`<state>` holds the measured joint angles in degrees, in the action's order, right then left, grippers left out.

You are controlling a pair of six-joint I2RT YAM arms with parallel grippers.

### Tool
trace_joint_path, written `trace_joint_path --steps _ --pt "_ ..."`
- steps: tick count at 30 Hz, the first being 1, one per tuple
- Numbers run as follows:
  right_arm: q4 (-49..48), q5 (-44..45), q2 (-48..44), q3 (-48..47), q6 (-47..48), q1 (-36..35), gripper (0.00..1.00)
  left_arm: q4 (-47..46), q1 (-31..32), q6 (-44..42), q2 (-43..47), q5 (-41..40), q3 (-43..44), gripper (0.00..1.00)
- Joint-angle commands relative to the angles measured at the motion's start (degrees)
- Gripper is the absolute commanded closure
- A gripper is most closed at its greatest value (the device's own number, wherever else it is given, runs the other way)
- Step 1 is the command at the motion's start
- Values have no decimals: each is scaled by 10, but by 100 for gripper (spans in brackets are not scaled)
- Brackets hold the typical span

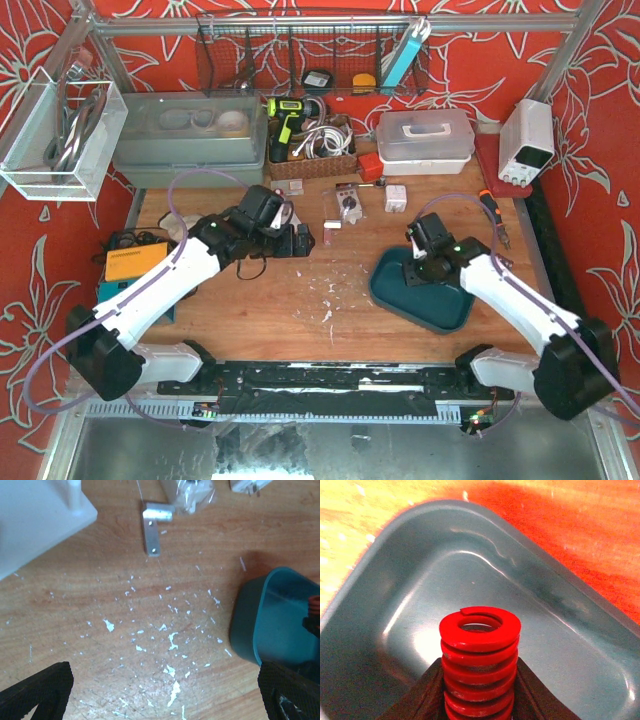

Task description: Install the large spring

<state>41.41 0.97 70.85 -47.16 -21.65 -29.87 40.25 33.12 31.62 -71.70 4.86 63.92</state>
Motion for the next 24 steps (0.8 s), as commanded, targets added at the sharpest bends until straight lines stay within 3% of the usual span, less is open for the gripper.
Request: trace_joint_path --steps 1,4,10,21,24 --pt "-13 -46 -76 -21 15 -2 94 14 4 0 -2 -18 36 0" --pt "-56 -68 -133 -11 36 -15 98 -14 4 1 -3 35 38 4" --pt "-118 -62 -176 20 80 -55 100 -77 4 21 -3 143 28 23" --pt "-295 -37 -173 90 75 -190 100 -171 7 55 -8 285 -17 38" --pt "-323 -40 -151 87 85 -214 100 -181 13 57 -13 305 -27 38"
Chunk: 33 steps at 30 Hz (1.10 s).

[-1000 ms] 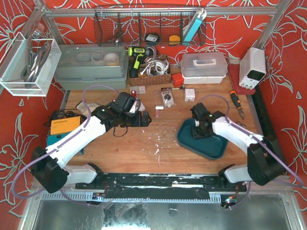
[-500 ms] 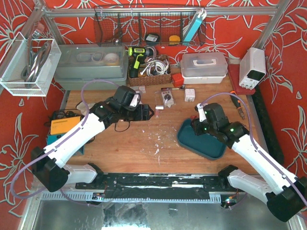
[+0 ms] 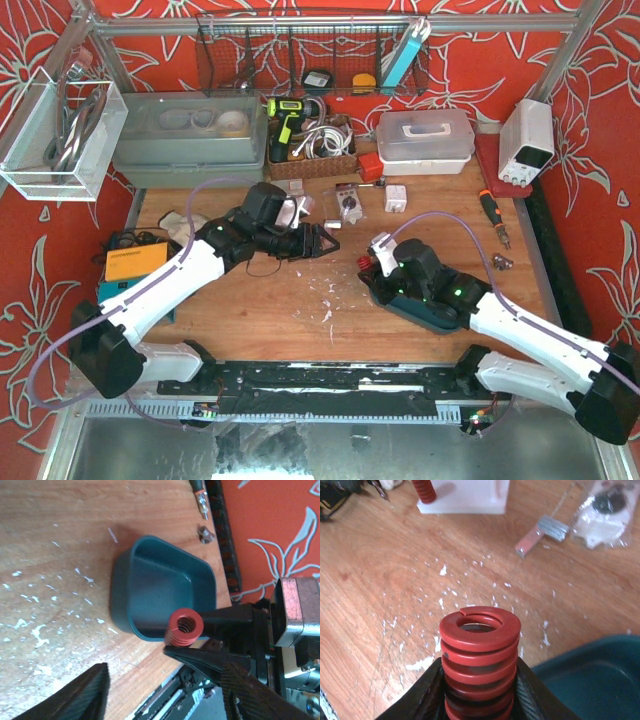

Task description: Install the large spring

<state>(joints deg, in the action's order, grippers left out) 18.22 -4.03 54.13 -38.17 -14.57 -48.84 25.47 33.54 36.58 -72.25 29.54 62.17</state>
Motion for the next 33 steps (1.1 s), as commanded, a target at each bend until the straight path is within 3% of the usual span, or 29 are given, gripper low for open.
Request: trace_joint_path --steps 1,11,33 --pt "-99 8 23 -5 19 -32 100 -37 12 8 -11 63 -13 35" --pt "-157 14 61 -17 20 -70 100 -54 19 12 -32 105 -36 35" --pt "-172 16 75 -26 54 -94 100 -74 23 24 -58 145 -45 63"
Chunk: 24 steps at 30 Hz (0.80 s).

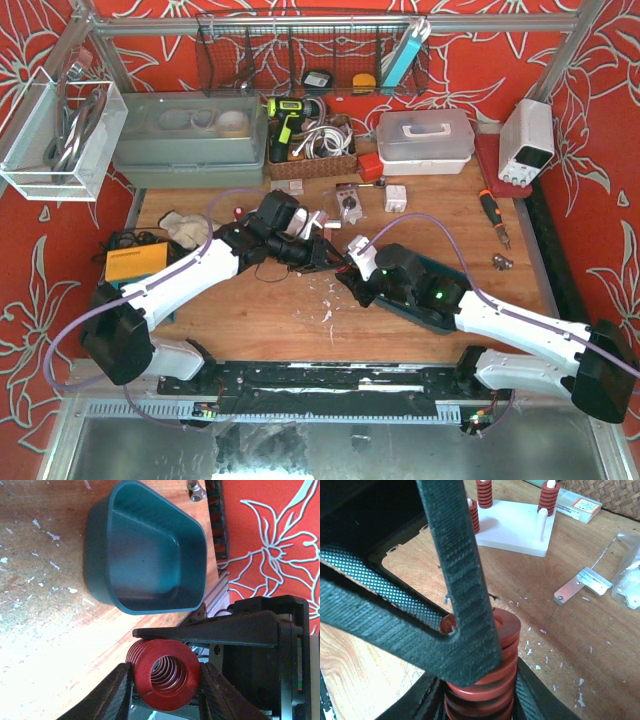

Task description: Install the large spring

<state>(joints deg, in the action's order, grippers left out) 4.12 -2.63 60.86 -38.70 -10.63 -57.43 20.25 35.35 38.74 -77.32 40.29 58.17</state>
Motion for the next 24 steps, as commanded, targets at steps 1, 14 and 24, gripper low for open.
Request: trace_joint_path --steps 1,14,24 --pt "-32 1 9 -21 16 -8 100 -23 5 4 -8 39 -6 63" --pt "-34 -6 15 -19 29 -10 100 -49 6 23 -22 29 -14 61" --pt "-5 -2 18 -18 21 -10 75 -33 6 18 -14 -18 -2 91"
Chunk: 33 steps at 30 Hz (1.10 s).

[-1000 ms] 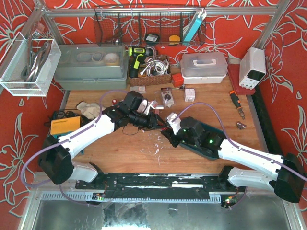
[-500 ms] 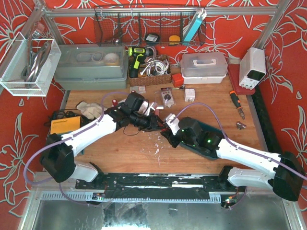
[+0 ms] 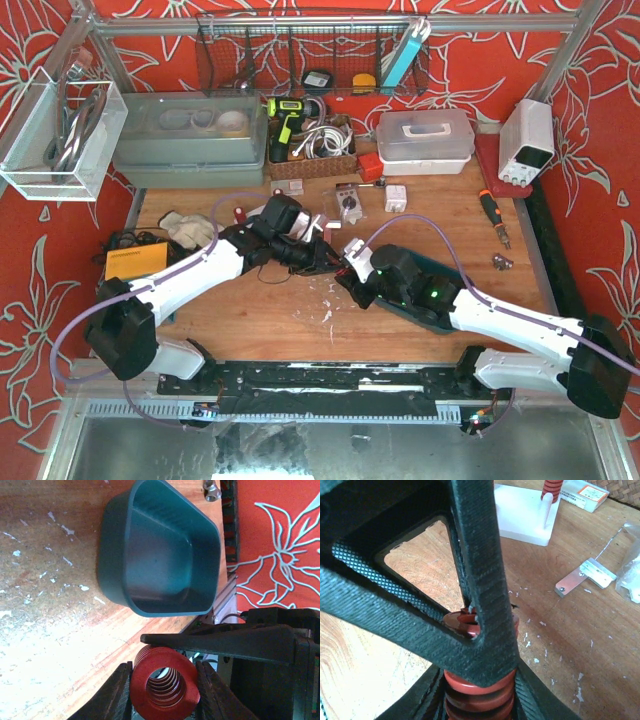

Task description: Install the large spring

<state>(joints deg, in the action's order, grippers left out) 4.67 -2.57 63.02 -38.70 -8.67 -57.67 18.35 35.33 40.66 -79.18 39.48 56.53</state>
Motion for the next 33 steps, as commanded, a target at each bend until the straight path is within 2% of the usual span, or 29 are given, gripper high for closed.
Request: trace_joint_path --steps 1,4,9,13,18,23,27,33 --pt "3 4 -9 -17 -4 -8 65 -6 6 -7 7 -25 21 91" --pt "47 23 -30 -8 -29 -8 39 20 5 -28 11 -87 45 93" --pt "127 67 -109 19 -112 -8 15 61 3 -54 5 -233 89 94" --pt "235 116 -172 23 -175 -8 1 73 2 -81 -9 -353 117 95" --pt "340 155 -250 23 -214 -8 1 81 1 -111 -43 -487 146 95" --pt "371 177 -339 44 -228 -8 1 81 -1 -144 -93 -576 176 96" --pt "364 189 -373 54 -242 -8 1 78 -11 -161 -126 -606 194 97" --pt "368 185 -342 48 -220 -8 1 75 -49 -153 -160 -604 220 98"
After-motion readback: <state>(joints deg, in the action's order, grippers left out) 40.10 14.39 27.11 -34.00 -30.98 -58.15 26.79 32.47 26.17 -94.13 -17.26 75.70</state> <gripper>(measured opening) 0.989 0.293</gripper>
